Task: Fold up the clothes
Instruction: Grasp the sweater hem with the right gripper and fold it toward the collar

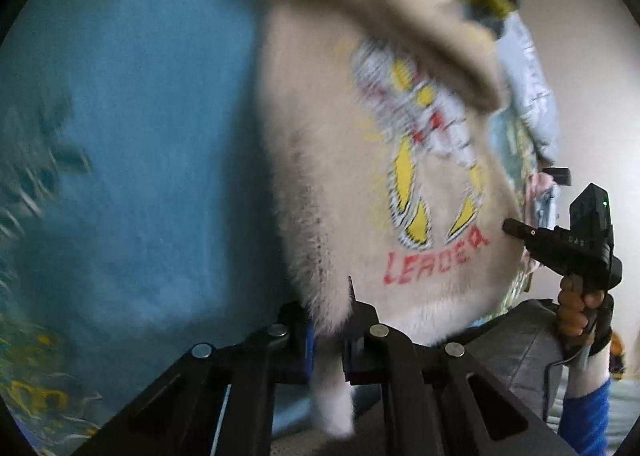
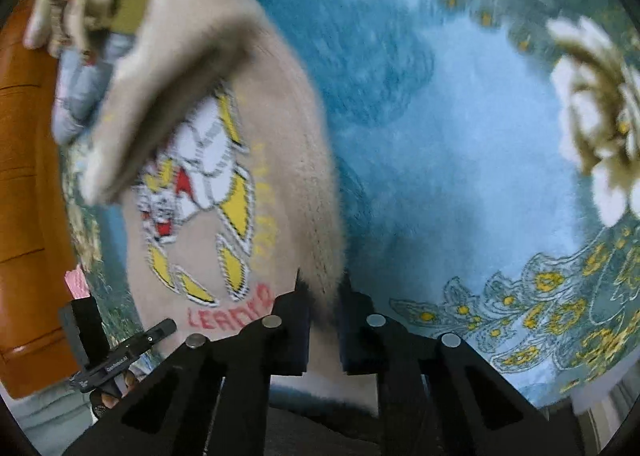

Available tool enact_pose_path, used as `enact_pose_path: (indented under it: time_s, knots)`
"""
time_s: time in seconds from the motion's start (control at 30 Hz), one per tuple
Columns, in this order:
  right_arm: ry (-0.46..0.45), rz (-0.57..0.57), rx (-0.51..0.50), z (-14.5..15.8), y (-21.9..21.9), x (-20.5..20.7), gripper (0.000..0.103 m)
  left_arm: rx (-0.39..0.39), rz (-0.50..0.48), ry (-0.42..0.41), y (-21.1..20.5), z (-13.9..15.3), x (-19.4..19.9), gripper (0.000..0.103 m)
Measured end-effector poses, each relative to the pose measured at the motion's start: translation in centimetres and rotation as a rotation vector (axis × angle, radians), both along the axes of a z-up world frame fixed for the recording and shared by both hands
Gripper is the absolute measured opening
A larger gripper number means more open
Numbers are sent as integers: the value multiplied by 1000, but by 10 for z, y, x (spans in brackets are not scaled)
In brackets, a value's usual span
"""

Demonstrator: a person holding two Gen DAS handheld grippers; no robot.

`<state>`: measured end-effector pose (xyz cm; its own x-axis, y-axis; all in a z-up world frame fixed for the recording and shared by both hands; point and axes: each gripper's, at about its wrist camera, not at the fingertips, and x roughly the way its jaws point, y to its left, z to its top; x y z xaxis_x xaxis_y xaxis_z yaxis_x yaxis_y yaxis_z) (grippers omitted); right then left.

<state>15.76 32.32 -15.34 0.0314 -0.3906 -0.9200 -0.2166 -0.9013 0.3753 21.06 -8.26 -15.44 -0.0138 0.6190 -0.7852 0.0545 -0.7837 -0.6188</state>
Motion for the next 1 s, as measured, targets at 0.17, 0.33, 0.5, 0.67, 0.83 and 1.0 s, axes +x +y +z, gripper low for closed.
enact_pose_path:
  time_s: [0.17,0.33,0.5,0.67,0.83,1.0]
  knots:
    - [237,-120,-211,59,13,14,9,119,45,208,-29,94,-8,10]
    - [335,-133,-265,98,4,51,9,166,24,155,-55,118,26,10]
    - [286,-161,-266,105,11,92,9,230,103,45,-59,87,21,10]
    - [189,-193,-258,89,11,50,9,336,271,-37,-63,50,-19,10]
    - [122,-366,-362,58,20,-4,11,451,503,-171,-84,-3,-67,14]
    - [60,-471,-376,26,16,-43,16,474,609,-241,-75,-38,-87,27]
